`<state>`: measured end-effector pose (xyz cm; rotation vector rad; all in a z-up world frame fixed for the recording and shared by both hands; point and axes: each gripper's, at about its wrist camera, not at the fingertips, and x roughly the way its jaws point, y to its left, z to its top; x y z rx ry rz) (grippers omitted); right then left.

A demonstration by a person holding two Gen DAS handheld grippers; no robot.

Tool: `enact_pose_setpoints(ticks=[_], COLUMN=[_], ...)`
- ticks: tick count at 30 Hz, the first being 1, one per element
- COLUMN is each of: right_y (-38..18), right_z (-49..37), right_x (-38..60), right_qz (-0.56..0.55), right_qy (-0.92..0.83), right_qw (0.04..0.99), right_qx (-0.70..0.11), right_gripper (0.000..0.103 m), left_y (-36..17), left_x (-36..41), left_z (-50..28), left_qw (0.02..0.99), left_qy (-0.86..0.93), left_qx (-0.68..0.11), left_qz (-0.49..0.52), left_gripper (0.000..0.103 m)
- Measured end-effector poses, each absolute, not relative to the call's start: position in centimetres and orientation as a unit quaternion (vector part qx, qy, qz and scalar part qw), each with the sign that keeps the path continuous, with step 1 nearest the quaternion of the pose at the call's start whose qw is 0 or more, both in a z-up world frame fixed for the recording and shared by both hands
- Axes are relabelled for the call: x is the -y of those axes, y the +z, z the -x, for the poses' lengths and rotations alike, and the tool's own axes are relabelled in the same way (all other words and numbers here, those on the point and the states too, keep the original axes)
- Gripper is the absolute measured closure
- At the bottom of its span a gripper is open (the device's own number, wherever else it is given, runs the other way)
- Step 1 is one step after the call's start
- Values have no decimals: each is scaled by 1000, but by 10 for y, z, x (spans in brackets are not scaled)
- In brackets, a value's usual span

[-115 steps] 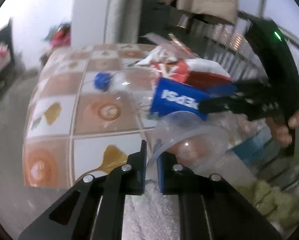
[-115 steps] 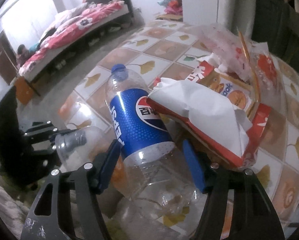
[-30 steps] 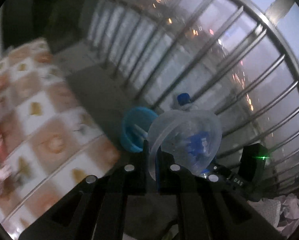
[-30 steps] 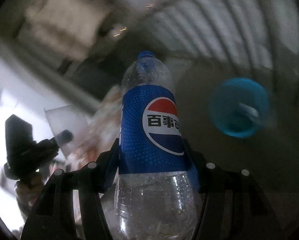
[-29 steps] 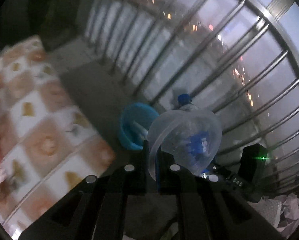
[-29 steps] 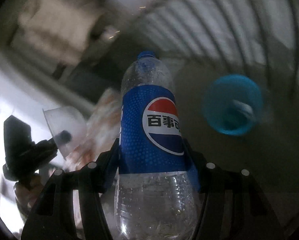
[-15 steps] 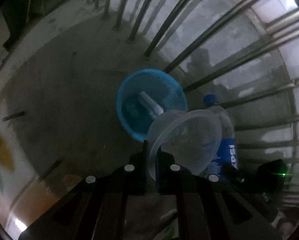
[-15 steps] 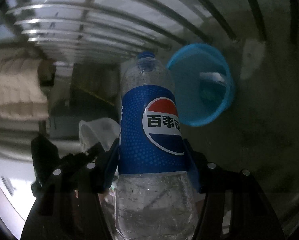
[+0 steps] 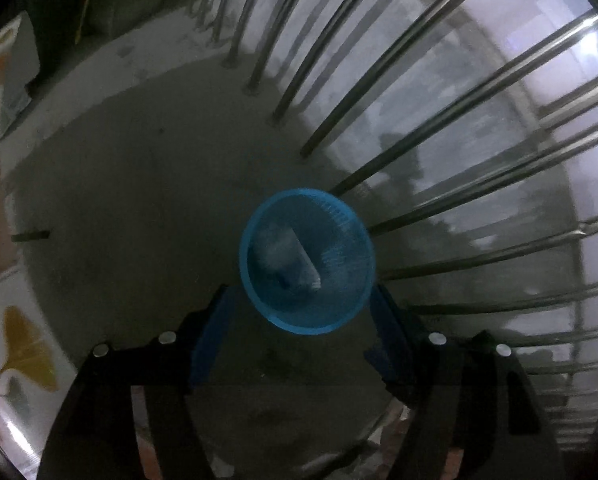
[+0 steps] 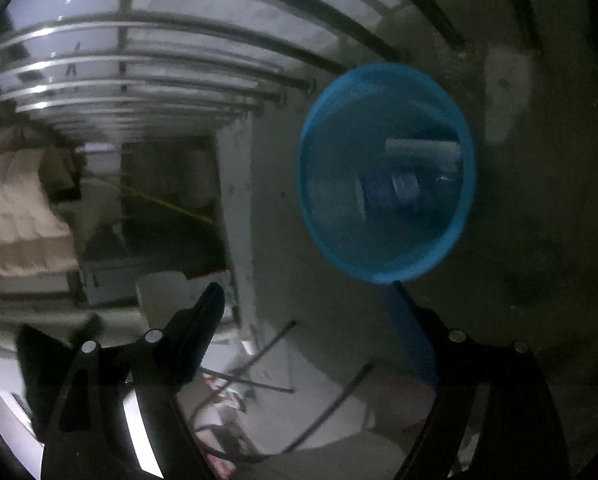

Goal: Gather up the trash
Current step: 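Carry the bottle and cup over the wastebasket and open both tools, then move both tools back to the red-and-white snack bag on the table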

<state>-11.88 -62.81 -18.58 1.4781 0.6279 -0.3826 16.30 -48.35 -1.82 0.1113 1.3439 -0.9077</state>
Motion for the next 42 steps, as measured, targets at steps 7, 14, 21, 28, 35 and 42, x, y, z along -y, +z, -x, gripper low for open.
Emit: enact_pose_setpoints(ticks=[7, 14, 21, 28, 35, 42], right_y=[-156, -86, -2, 29, 52, 66], right_z=[127, 111, 79, 42, 8, -7], right_x=[604, 551, 476, 398, 298, 233], right_qz=[-585, -451, -288, -172, -68, -34], right_qy=[-200, -201, -186, -169, -83, -15], right_qw=[723, 810, 892, 923, 947, 956], right_qx=[-307, -316, -294, -300, -303, -292], right_gripper=[23, 23, 8, 8, 8, 8], left_y=[41, 103, 151, 144, 124, 99], left_x=[435, 350, 217, 108, 22, -43], left_z=[-149, -121, -88, -84, -87, -84], left_qw=[703, 748, 841, 875, 901, 915], left_qy=[-451, -488, -470, -408, -324, -262], left_qx=[-548, -446, -269, -260, -287, -302], left_qz=[-50, -55, -27, -20, 5, 52], left_gripper=[34, 28, 6, 5, 5, 5])
